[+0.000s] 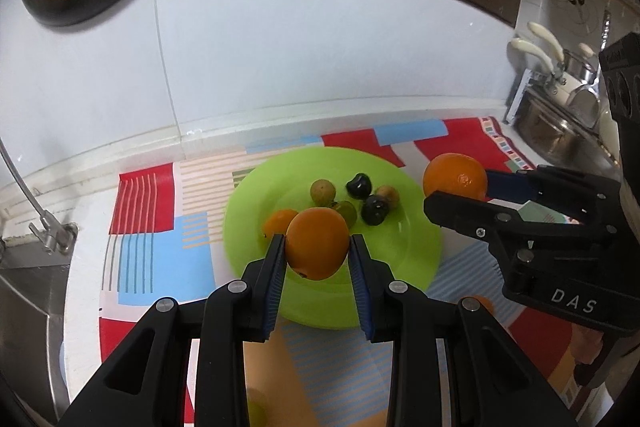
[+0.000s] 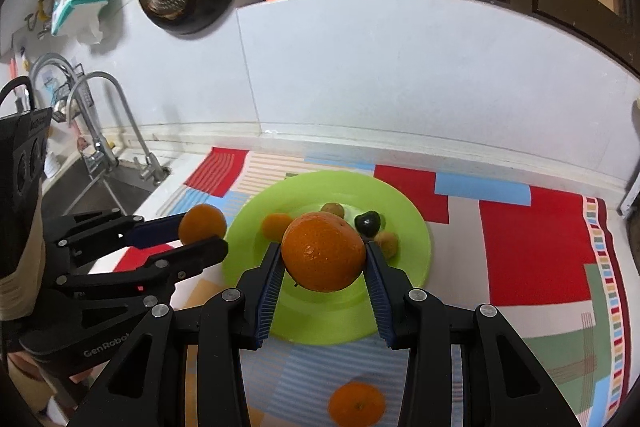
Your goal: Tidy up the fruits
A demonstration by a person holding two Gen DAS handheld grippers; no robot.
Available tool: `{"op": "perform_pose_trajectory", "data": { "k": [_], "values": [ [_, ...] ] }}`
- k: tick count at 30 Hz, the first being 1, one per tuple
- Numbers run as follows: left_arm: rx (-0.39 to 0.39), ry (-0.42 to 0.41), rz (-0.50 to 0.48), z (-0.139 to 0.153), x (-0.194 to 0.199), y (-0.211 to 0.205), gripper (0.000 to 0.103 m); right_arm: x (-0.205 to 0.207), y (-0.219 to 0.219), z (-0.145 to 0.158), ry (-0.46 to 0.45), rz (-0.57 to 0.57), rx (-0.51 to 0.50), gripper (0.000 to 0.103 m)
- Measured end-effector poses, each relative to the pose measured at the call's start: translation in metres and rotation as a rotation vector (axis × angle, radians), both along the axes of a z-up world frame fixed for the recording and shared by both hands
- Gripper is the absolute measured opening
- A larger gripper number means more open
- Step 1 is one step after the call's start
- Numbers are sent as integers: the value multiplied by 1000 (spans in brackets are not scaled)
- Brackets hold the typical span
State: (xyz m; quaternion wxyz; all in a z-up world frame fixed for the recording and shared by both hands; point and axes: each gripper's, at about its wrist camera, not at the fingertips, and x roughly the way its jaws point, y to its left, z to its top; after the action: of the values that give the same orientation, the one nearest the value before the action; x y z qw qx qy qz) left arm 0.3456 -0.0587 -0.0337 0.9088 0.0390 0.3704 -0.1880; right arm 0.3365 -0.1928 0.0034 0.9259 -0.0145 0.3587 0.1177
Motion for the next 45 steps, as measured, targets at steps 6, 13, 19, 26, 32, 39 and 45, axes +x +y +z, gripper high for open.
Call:
{"op": "perform_pose_trajectory", "data": {
  "k": [6, 13, 19, 26, 32, 39, 45],
  "values": [
    [23, 44, 8, -17, 19, -3, 31, 28, -3, -23, 93, 21, 1, 42],
    [45, 109, 1, -36, 36, -8, 31, 48, -5, -50, 192, 32, -2, 42],
    [59, 162, -7, -50, 44, -12, 31, 58, -7, -65, 252, 37, -9, 42],
    [85, 201, -10, -60, 51, -16, 31, 63, -8, -76, 299, 36, -7, 42],
    [74, 204, -8, -61, 51, -16, 33, 64, -8, -80, 304, 35, -15, 42],
    [70, 166, 10, -50, 47, -11, 37, 60, -7, -72, 271, 31, -15, 48],
    [58, 131, 25, -34, 33, -4, 37, 47, -6, -59, 234, 21, -9, 48]
  ]
}}
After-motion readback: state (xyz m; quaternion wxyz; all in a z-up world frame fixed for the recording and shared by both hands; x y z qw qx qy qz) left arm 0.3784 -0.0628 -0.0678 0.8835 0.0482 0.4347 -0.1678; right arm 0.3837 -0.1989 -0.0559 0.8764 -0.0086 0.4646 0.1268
